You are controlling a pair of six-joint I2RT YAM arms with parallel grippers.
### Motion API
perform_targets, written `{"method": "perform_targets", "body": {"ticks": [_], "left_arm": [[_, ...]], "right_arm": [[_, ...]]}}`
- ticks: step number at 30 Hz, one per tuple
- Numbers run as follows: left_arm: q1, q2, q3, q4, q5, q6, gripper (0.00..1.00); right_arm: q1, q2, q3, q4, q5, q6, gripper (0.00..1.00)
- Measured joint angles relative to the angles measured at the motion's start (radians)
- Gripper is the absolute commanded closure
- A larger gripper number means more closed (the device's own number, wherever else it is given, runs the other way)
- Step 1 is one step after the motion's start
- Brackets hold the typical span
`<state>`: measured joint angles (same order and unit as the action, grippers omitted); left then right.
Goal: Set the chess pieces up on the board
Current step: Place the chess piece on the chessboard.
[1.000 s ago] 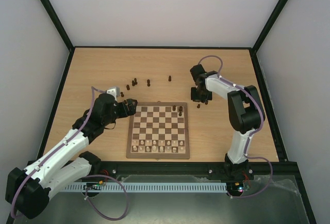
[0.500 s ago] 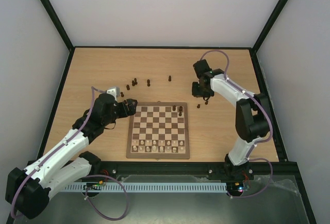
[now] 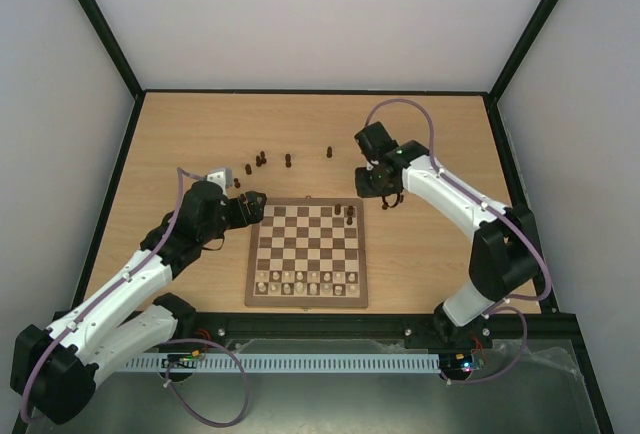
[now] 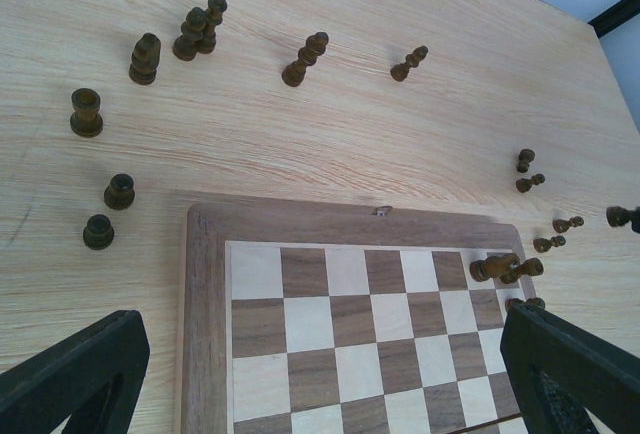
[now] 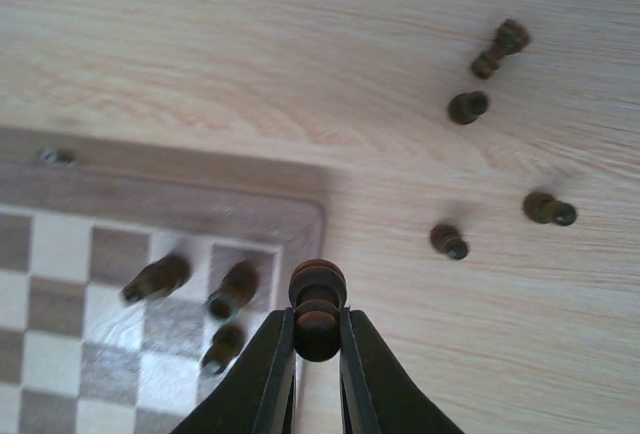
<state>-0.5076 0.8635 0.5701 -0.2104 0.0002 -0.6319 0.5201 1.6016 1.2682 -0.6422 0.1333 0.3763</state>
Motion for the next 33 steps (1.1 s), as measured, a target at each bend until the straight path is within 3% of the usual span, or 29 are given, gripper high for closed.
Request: {"method": "perform_targets", "body": {"ticks": [9,18,33], "left_arm": [[0.0,0.0,0.0,0.0,0.0,-0.001,0.0],[0.0,0.0,0.0,0.0,0.0,-0.004,0.0],[0.0,0.0,0.0,0.0,-0.001,-0.005,0.01]], "right_arm": [[0.13,-0.092,-0.008,-0.051,-0.014,0.027,0.85],[0.253,-0.083,-0.038,-0.067,-0.018,0.063,0.84],[0.281,0.063,-0.037,-0.063,0.001,0.077,0.84]]}}
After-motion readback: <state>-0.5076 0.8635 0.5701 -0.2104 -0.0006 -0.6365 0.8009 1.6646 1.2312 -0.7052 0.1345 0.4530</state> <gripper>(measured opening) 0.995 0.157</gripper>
